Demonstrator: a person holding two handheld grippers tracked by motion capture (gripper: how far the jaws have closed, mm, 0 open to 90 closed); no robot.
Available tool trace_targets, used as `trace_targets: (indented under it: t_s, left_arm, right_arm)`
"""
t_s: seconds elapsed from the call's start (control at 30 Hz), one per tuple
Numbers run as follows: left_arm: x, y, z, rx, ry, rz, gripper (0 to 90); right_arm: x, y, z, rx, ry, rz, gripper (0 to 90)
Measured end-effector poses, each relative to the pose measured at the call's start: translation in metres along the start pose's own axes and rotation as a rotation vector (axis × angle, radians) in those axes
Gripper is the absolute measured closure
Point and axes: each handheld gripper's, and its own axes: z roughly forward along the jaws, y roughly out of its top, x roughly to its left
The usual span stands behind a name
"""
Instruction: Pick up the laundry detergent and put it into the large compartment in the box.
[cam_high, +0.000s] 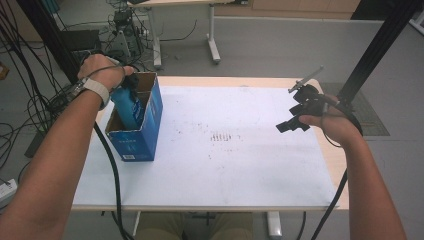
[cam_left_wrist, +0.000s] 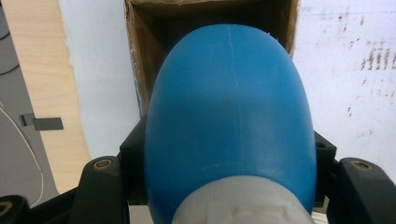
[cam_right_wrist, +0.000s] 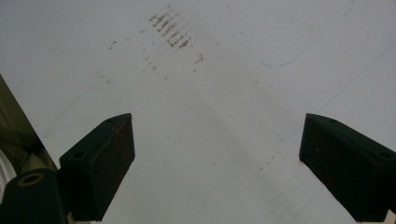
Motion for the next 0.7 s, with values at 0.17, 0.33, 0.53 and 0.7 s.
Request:
trace_targets:
  t_s: [0.17,0.33,0.53,0.7]
  left_arm:
    - [-0.001,0.000,0.007,-0.002,0.010,0.000,38.4]
    - [-0.001,-0.001,0.013,-0.008,0.007,0.006,38.3]
    - [-0.005,-0.002,0.025,-0.013,0.019,0.026,38.4]
    - [-0.006,-0.003,0.033,-0.016,0.017,0.030,38.3]
  right_arm:
    - [0.000,0.001,0.001,0.001,0.002,0.000,10.3]
    - [-0.001,0.001,0.002,0.000,0.004,0.000,10.2]
    - [-0.001,0.000,0.003,0.004,0.006,0.003,10.2]
    - [-0.002,-0.004,0.003,0.001,0.008,0.010,10.2]
